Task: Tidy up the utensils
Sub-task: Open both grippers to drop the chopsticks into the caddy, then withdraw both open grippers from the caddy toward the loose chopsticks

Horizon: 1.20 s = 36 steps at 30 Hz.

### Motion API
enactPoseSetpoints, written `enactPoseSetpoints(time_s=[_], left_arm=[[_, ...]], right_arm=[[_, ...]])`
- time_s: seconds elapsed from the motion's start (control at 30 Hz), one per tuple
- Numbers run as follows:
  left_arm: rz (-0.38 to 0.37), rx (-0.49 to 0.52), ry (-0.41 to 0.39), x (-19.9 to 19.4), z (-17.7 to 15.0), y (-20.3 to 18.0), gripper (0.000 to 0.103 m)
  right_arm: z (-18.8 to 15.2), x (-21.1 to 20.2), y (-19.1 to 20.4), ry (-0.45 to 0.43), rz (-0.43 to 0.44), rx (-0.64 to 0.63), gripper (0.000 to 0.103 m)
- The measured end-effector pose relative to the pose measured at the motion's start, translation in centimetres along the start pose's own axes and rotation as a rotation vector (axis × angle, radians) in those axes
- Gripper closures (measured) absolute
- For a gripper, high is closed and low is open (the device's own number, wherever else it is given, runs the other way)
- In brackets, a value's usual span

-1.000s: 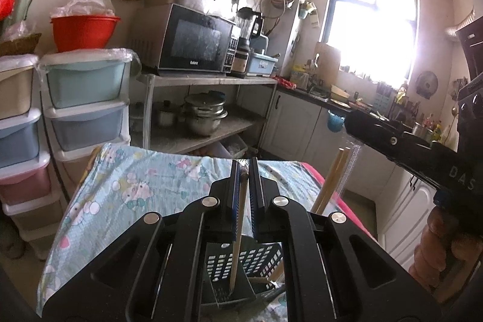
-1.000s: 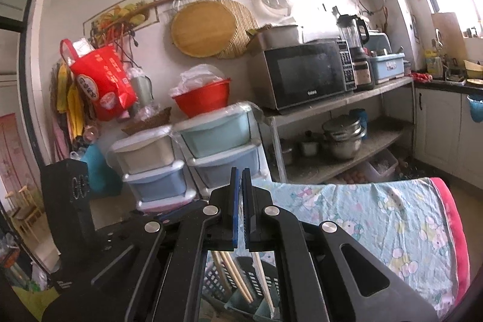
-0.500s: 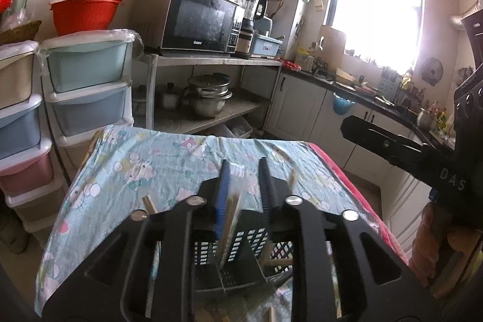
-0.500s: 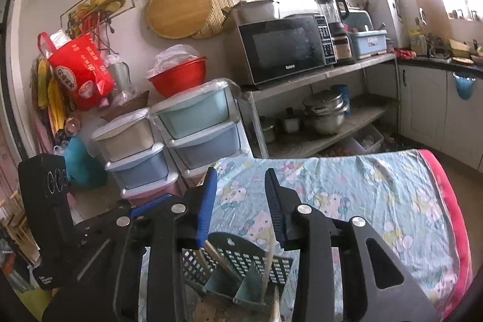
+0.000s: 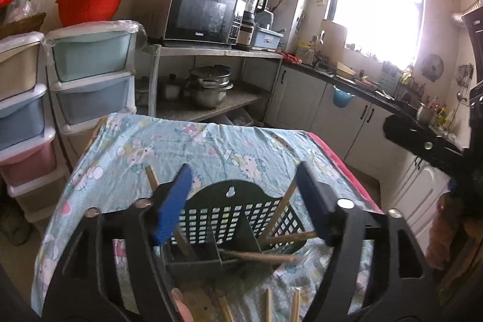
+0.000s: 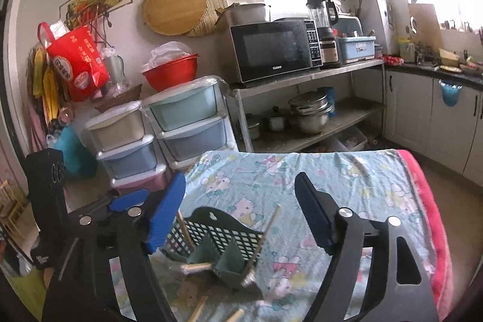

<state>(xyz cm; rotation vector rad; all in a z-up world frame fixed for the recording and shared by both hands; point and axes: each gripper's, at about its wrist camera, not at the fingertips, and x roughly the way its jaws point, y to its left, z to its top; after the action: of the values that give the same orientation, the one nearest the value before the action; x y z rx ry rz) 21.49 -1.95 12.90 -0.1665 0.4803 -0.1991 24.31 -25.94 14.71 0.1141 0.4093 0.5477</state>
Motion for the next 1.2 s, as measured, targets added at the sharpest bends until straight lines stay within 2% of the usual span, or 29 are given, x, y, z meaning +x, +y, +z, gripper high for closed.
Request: enactPoseSetpoints(time_s=[0.17,0.33,0.63,0.83,0.97,1.2], left_arm=[[0.013,-0.018,-0.008,-0.7,-1.4,-0.3,0.020],[0.015,-0.055,-0.030,-1.6,-2.8,-0.6,0.011],[0.058,-0.070,-0.043,-3.0,-5.6,-0.6,0.011],[0.088,-0.109,0.003,-2.9,-7.3,0.1,0.011],[0.135,-0.116,0.037,-3.1,-8.5,0.0,0.011],[0.176,-0.134,0.081,-3.5,-11.0,0.6,0.011]], right_arm=[[-1.4,-1.8,-0.3,-0.013,-0.019,-0.037,0.021],[-2.8,-2.8,-1.0,-0.003,-0.004,-0.046,0.020],[-5.4,-2.8,-2.8,0.060,0.056,-0.056,0.019],[-6.4,-1.4,-3.0,0.118,0.129,-0.042,0.019],[-7.4,-0.7,-2.7,0.165,0.170,-0.063,0.019],[-10.0,-0.7,-2.8,0.232,0.169,-0.069,0.019]])
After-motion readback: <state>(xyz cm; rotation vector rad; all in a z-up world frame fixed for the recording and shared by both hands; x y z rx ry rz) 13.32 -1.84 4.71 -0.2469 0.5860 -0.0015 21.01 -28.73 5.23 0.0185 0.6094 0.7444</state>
